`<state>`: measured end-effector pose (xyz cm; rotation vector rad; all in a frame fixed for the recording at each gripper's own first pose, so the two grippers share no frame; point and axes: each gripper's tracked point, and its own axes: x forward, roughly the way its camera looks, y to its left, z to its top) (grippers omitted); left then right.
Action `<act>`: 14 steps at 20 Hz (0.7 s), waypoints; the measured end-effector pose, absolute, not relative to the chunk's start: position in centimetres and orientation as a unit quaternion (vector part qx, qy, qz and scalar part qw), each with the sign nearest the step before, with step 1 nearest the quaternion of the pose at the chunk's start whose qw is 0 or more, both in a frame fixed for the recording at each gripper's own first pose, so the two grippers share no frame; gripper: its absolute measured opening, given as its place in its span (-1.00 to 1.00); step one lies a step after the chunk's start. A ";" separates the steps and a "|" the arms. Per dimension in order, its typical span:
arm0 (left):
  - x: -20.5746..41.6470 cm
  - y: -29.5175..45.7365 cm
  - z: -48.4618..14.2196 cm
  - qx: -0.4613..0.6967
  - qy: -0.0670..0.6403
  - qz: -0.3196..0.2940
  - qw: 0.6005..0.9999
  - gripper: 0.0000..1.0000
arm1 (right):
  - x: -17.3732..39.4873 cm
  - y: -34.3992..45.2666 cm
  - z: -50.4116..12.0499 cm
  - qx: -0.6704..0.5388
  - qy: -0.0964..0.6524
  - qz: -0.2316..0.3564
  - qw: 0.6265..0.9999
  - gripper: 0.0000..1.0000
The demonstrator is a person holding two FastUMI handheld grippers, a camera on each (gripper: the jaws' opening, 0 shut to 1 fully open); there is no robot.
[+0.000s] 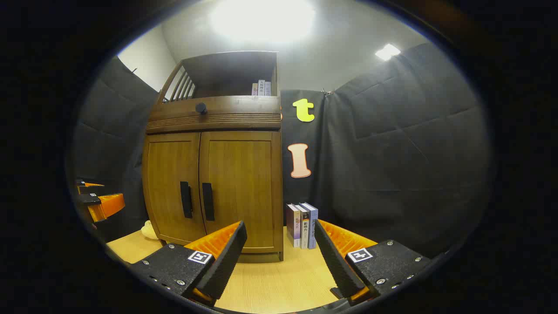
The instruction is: Open the right door of the double-door shoe cabinet with the right hand, and open the left door with the left hand.
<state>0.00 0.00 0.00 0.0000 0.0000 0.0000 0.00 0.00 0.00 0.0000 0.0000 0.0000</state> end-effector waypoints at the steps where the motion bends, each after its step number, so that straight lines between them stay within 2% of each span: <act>1: 0.0 -0.1 0.1 0.000 -0.001 0.000 1.000 0.86 | 0.0 -0.1 0.1 0.001 -0.001 -0.001 1.000 0.93; 2: -0.1 -0.1 0.2 0.000 -0.003 0.000 1.000 1.00 | -0.1 -0.1 0.2 0.001 -0.001 0.000 1.000 0.93; 3: -0.1 -0.2 0.3 0.000 -0.005 0.000 1.000 0.86 | -0.1 -0.1 0.2 0.001 -0.002 -0.001 1.000 0.93; 6: -0.2 -0.4 0.6 0.001 -0.008 -0.003 1.000 0.86 | -0.2 -0.2 0.1 0.002 0.000 -0.001 1.000 0.93; 7: -0.2 -0.5 0.7 0.001 -0.010 -0.004 1.000 0.72 | -0.2 -0.2 0.2 0.002 0.001 -0.001 1.000 0.93; 8: -0.3 -0.6 0.8 0.001 -0.011 -0.005 1.000 0.86 | -0.2 -0.1 0.3 0.001 0.000 0.000 1.000 0.93; 13: -0.5 -0.6 1.0 0.002 -0.016 -0.006 1.000 0.86 | -0.1 0.1 0.7 0.000 -0.004 0.000 1.000 0.93; 14: -0.5 -0.6 1.0 0.002 -0.017 -0.006 1.000 1.00 | 0.0 0.2 0.7 0.000 -0.004 0.000 1.000 0.93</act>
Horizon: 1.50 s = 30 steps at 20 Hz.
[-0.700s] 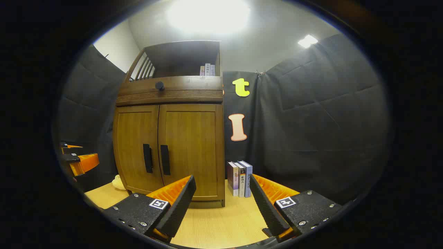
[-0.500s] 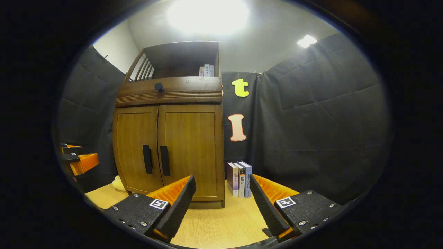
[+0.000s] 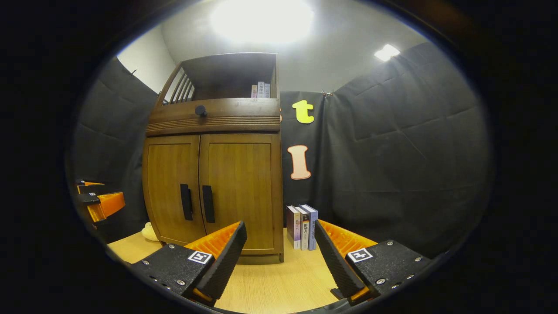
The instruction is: Open the right door of the double-door shoe cabinet with the right hand, and open the left door with the left hand.
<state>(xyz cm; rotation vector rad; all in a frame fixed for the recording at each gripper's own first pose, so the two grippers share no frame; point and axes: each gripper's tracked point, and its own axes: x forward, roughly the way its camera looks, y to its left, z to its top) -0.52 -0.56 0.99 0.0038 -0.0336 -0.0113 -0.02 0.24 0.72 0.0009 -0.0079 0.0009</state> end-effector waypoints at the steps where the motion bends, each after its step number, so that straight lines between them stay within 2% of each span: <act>1: -0.5 -0.5 1.0 0.002 -0.017 -0.006 1.000 1.00 | 0.0 0.3 0.6 0.001 -0.003 0.001 1.000 0.93; 10: -0.5 -0.3 0.9 0.001 -0.016 0.002 1.000 1.00 | 2.1 1.9 0.7 0.008 -0.001 0.018 1.000 0.93; 18: -0.3 0.4 0.7 0.002 -0.010 0.026 1.000 1.00 | 8.5 3.7 1.7 0.020 -0.013 0.050 0.998 0.93; 26: -0.3 1.3 0.5 0.007 -0.003 0.068 0.998 1.00 | 14.8 10.2 2.7 0.037 -0.027 0.110 0.993 0.93; 27: -0.2 1.4 0.4 0.008 0.000 0.074 0.997 0.87 | 15.4 11.2 2.6 0.038 -0.026 0.120 0.992 0.93; 30: -0.3 1.9 0.1 0.007 0.009 0.092 0.996 0.86 | 17.3 14.2 1.9 0.042 -0.023 0.141 0.989 0.93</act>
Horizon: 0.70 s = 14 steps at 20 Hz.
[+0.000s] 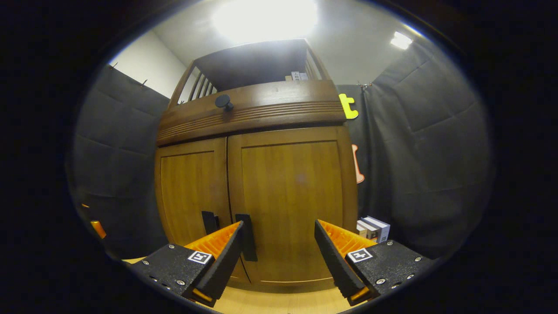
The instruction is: Open the right door of the double-door shoe cabinet with the right hand, and open the left door with the left hand.
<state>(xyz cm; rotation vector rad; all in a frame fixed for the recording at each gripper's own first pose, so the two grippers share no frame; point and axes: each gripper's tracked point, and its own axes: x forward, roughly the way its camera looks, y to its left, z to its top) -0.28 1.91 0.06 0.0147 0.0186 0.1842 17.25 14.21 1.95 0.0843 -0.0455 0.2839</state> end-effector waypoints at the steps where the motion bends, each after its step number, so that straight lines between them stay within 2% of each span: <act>1: -0.2 2.0 0.0 0.006 0.012 0.097 0.995 0.86 | 17.9 15.3 1.6 0.045 -0.020 0.150 0.987 0.93; 8: -0.3 2.8 -0.4 0.009 0.028 0.133 0.991 0.87 | 22.2 19.8 -1.3 0.048 0.006 0.175 0.983 0.92; 9: -0.2 2.9 -0.4 0.010 0.029 0.138 0.990 0.73 | 22.7 20.3 -1.8 0.051 0.011 0.177 0.983 0.92; 11: -0.1 3.1 -0.6 0.009 0.032 0.147 0.989 0.73 | 23.4 20.9 -2.6 0.053 0.019 0.179 0.982 0.88; 12: -0.2 3.1 -0.6 0.008 0.035 0.150 0.988 0.87 | 23.8 21.2 -3.0 0.052 0.023 0.181 0.982 0.84; 13: -0.2 3.2 -0.7 0.008 0.037 0.152 0.988 0.87 | 24.3 21.5 -3.6 0.051 0.030 0.181 0.982 0.78; 14: -0.3 3.2 -0.7 0.010 0.038 0.153 0.987 0.73 | 24.6 21.7 -4.1 0.054 0.038 0.181 0.981 0.77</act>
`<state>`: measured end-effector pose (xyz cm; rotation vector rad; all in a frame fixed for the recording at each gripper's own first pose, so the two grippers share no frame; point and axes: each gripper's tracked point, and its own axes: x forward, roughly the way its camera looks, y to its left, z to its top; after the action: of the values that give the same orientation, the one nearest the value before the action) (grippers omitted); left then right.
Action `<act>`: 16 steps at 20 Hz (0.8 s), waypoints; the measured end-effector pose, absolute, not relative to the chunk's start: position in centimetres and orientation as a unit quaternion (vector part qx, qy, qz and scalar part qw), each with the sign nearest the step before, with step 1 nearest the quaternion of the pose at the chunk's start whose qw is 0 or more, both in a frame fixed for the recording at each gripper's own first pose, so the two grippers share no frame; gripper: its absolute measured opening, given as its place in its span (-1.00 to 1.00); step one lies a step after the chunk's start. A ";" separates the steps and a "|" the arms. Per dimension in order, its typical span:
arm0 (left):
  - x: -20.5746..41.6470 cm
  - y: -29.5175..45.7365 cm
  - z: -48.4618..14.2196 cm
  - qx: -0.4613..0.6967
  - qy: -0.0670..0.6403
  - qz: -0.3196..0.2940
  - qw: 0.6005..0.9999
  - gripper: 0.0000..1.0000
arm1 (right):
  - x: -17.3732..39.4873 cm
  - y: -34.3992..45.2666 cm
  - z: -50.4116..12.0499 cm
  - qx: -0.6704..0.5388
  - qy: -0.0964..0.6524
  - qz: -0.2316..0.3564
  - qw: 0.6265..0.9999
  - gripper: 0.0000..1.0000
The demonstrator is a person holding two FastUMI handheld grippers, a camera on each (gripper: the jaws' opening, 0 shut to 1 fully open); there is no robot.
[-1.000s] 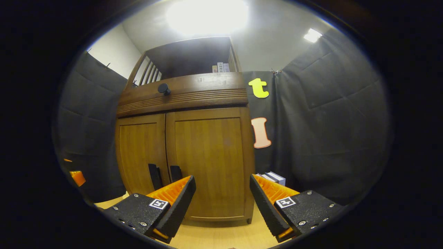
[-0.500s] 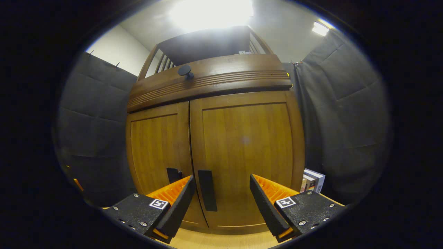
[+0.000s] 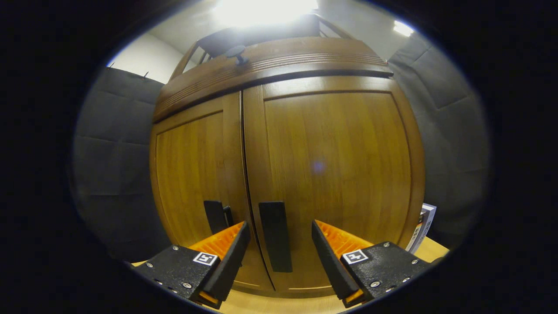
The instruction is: Open the right door of the double-door shoe cabinet with the right hand, and open the left door with the left hand.
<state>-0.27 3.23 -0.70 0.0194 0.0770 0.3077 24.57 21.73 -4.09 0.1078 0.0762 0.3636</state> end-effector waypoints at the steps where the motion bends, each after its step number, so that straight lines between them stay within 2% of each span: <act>1: -0.3 3.3 -0.5 0.012 0.037 0.155 0.987 0.73 | 24.9 22.0 -4.4 0.057 0.041 0.182 0.981 0.74; 2: -0.3 3.3 -0.5 0.015 0.035 0.158 0.987 0.73 | 25.2 22.2 -4.8 0.057 0.046 0.182 0.981 0.70; 3: -0.2 3.3 -0.5 0.015 0.035 0.160 0.986 0.87 | 25.4 22.4 -5.4 0.055 0.053 0.184 0.980 0.63; 6: -0.2 3.4 -1.0 0.007 0.038 0.157 0.987 0.86 | 25.6 23.5 -6.2 0.056 0.064 0.201 0.976 0.40; 8: -0.2 3.4 -0.8 0.013 0.037 0.155 0.987 0.86 | 26.1 23.3 -5.9 0.057 0.060 0.186 0.979 0.05; 9: -0.2 3.4 -0.5 0.017 0.033 0.155 0.987 0.72 | 26.4 23.1 -5.9 0.061 0.059 0.181 0.980 -0.09; 10: -0.2 3.3 -0.5 0.018 0.030 0.155 0.987 0.86 | 26.4 23.2 -6.0 0.066 0.064 0.183 0.979 -0.13; 14: -0.1 3.1 -0.6 0.008 0.026 0.142 0.990 0.86 | 25.9 23.0 -6.1 0.022 0.072 0.184 0.980 -0.46; 16: -0.1 3.1 -0.4 0.011 0.018 0.139 0.990 0.86 | 25.2 23.0 -5.7 0.032 0.076 0.192 0.978 -0.50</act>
<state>-0.11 3.09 -0.41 0.0211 0.0368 0.2785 25.23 23.03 -5.72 0.0636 0.1526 0.3860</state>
